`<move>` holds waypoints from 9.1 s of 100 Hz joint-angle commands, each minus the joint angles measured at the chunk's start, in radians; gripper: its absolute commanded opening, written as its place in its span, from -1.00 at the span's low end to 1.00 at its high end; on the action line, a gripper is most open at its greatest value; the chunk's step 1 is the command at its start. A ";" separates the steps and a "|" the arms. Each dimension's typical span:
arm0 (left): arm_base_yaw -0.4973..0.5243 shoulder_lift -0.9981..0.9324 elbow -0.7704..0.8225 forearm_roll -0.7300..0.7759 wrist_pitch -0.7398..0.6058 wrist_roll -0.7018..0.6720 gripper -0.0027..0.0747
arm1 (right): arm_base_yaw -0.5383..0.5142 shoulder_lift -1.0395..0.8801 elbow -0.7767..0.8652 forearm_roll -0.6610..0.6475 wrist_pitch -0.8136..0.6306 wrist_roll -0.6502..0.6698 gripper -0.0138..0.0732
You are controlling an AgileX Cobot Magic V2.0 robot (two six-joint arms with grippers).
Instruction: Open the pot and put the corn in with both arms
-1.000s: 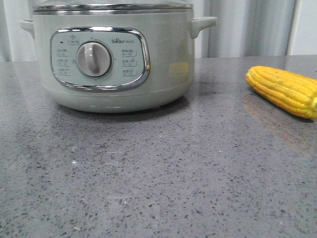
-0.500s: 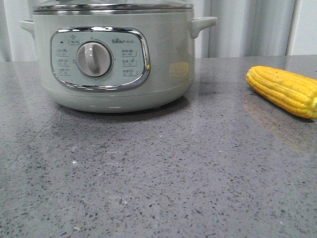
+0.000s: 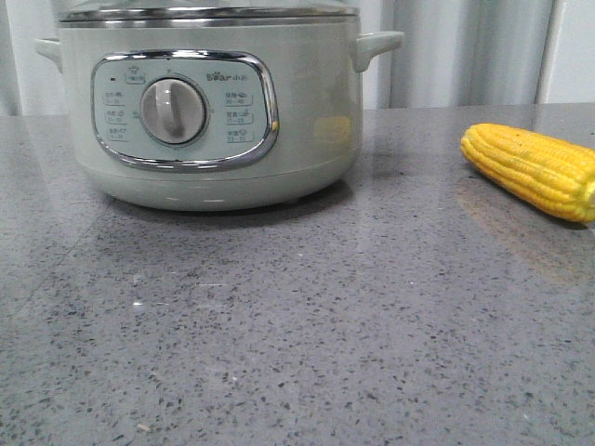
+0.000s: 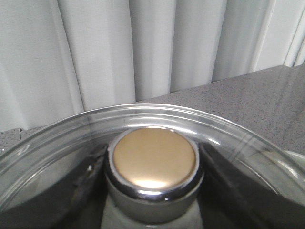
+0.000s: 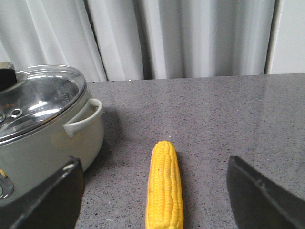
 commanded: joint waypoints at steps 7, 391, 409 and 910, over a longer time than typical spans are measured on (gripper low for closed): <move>0.003 -0.035 -0.081 -0.008 -0.066 -0.005 -0.77 | 0.002 0.012 -0.032 -0.003 -0.076 -0.011 0.49; 0.636 -1.029 0.488 -0.082 0.359 0.062 -0.40 | 0.071 0.792 -0.787 0.136 0.236 -0.017 -0.84; 0.611 -1.029 0.488 -0.097 0.372 0.062 -0.87 | 0.233 0.860 -0.918 0.168 0.226 -0.017 -0.84; 0.607 -1.590 1.147 0.671 0.441 -0.515 -0.98 | -0.033 -0.552 0.699 -0.091 -0.102 -0.121 -0.83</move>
